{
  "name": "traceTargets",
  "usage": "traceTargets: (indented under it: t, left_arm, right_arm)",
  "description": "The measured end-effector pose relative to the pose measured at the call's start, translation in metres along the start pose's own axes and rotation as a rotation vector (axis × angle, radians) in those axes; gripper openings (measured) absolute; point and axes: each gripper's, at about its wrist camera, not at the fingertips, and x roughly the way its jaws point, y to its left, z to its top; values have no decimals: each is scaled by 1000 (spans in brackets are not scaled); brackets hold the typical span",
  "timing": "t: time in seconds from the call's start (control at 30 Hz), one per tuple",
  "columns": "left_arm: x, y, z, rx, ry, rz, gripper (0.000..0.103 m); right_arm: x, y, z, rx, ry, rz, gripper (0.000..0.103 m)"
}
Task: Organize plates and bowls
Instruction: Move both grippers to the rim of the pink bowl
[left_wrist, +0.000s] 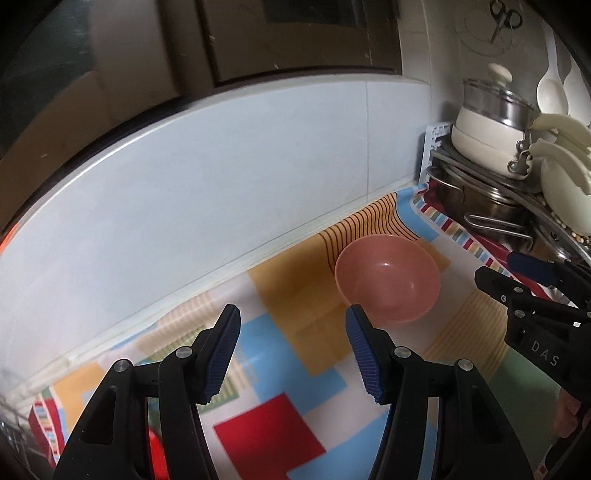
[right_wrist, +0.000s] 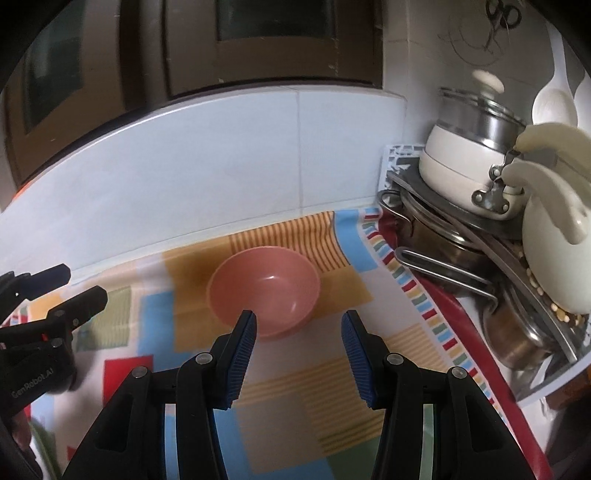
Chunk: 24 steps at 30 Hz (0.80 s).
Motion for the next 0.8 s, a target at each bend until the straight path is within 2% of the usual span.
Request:
traceTargets:
  t: [0.23, 0.53, 0.8]
  left_arm:
    - [43, -10, 15, 21, 53, -53, 58]
    - [94, -22, 19, 23, 132, -92, 58]
    - [129, -27, 16, 28, 188, -122, 51]
  right_arm:
    - [34, -7, 8, 36, 33, -16, 49]
    - [75, -18, 9, 100, 103, 15, 49]
    - [99, -27, 6, 137, 148, 22, 49]
